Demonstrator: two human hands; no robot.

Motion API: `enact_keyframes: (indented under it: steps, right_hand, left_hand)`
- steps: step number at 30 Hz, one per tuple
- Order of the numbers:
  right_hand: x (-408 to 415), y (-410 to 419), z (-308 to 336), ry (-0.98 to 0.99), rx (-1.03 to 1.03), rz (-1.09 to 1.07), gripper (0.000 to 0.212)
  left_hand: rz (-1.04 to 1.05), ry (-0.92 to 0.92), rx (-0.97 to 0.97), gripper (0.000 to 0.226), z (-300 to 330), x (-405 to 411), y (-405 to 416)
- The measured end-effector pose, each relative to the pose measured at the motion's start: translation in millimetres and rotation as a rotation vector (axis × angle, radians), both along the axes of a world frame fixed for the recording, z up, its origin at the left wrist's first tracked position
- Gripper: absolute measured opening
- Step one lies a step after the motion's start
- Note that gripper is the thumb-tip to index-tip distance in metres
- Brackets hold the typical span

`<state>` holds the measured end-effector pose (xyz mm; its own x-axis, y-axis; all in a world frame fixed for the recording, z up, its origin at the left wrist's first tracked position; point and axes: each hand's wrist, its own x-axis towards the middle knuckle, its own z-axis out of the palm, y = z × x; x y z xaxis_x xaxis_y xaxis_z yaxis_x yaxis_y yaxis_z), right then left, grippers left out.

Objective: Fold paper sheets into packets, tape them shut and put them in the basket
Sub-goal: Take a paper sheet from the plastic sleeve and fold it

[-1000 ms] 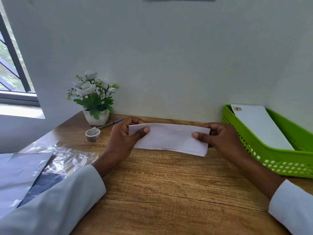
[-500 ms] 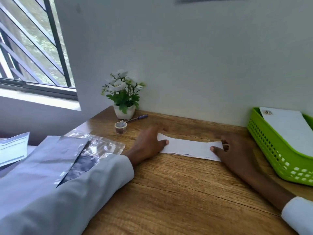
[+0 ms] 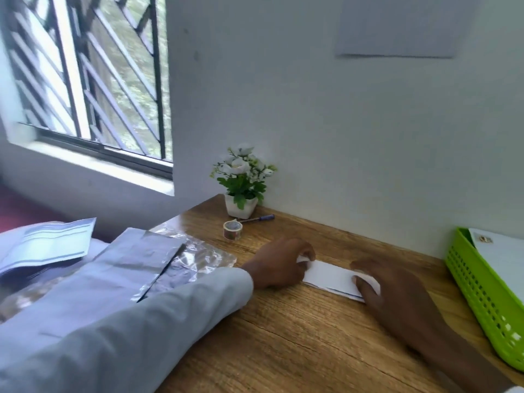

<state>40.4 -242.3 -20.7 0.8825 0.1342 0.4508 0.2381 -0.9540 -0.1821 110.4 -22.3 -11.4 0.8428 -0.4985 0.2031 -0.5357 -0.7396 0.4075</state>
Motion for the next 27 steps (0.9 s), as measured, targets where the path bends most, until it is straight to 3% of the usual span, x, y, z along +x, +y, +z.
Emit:
enact_keyframes:
  steps: [6,13,17,21,24,27]
  right_hand:
    - [21.6,58.1,24.9,-0.118,0.161,0.206,0.016]
    - [36.3,159.3,36.6,-0.064,0.444,0.446,0.028]
    - [43.8,220.8,28.3,0.144,0.538,0.440,0.019]
    - [53.3,267.0,8.9,0.405,0.708,0.416,0.022]
    - [58.9,289.1,-2.7,0.536,0.857,0.376,0.022]
    - [60.7,302.4,-3.8,0.574,0.949,0.331,0.016]
  left_hand:
    - [0.055,-0.179,-0.065,0.026,33.5,-7.5,15.0]
    - [0.230,-0.224,-0.087,0.018,58.2,-24.7,97.1]
    - [0.464,-0.156,-0.168,0.016,45.1,-33.9,176.4]
    - [0.801,-0.116,0.039,0.040,22.3,-45.5,240.8]
    - [0.913,-0.027,0.130,0.055,9.6,-50.9,263.3]
    - [0.943,0.016,0.101,0.053,1.9,-51.3,271.1]
